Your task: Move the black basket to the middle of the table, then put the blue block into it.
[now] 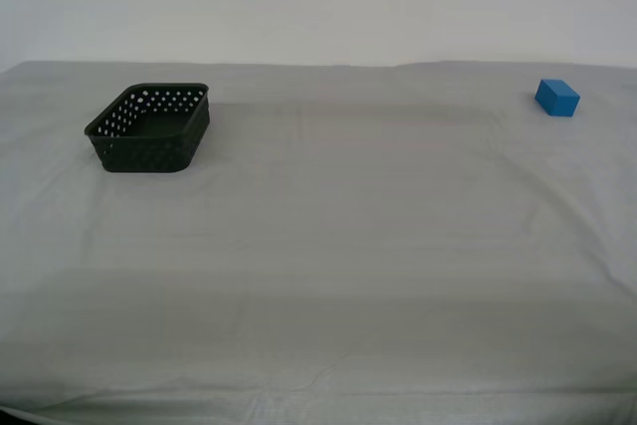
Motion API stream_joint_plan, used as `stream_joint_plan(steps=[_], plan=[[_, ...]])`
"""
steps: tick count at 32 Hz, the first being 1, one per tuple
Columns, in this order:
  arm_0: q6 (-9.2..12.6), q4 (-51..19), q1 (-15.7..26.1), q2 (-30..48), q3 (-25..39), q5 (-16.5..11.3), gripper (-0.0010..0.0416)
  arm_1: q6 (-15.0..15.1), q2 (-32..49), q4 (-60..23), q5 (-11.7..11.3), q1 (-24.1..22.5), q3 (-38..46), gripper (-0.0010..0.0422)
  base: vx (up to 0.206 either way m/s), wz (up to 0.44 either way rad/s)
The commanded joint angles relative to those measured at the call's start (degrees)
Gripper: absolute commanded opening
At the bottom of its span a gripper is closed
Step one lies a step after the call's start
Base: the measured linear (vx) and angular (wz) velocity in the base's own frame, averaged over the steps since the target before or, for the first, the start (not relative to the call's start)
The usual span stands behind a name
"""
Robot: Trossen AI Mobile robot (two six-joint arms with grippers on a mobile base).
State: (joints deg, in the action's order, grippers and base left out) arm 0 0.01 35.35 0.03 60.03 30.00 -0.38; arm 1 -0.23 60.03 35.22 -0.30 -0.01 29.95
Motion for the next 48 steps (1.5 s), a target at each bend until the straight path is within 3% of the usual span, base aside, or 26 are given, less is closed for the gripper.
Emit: stream_joint_plan(steps=[1,20,24,25,27,30,32,34,42,48], plan=[[0.02,0.15,0.02,0.00,0.04,0.07,0.0001,0.09,0.00,0.20,0.11,0.00,0.02,0.0000,0.000,0.000],[0.00,0.09,0.02,0.00,0.04,0.04,0.0001,0.50,0.02,-0.15,-0.04,0.04,0.11,0.0000,0.000,0.000],[0.00,-0.39,0.02,0.00,0.04,0.04,0.0001,0.35,0.17,-7.80,-2.82,0.11,1.01,0.0000,0.000,0.000],[0.00,-1.01,0.02,0.00,0.04,0.04,0.0001,0.26,1.01,-12.37,-4.85,0.11,2.01,0.0000,0.000,0.000],[0.00,-2.01,0.02,0.00,0.04,0.04,0.0001,0.28,3.02,-19.54,-6.34,0.20,3.65,0.0000,0.000,0.000],[0.00,-2.97,0.02,0.00,0.04,0.04,0.0000,0.26,6.78,-25.90,-5.35,0.22,5.75,0.0000,0.000,0.000],[0.02,-3.28,0.02,0.00,0.04,0.04,0.0000,0.20,12.35,-29.70,-1.84,0.26,8.02,0.0000,0.000,0.000],[0.02,-3.23,0.02,0.00,0.04,0.04,0.0001,0.28,15.87,-30.60,-0.59,0.26,9.31,0.0000,0.000,0.000],[0.02,-3.65,0.04,0.00,0.04,0.04,0.0000,0.39,33.03,-35.17,0.42,0.46,17.77,0.0000,0.000,0.000],[0.00,-3.78,0.07,0.00,0.04,0.04,0.0001,0.57,40.33,-39.41,0.85,0.63,24.96,0.0000,0.000,0.000]])
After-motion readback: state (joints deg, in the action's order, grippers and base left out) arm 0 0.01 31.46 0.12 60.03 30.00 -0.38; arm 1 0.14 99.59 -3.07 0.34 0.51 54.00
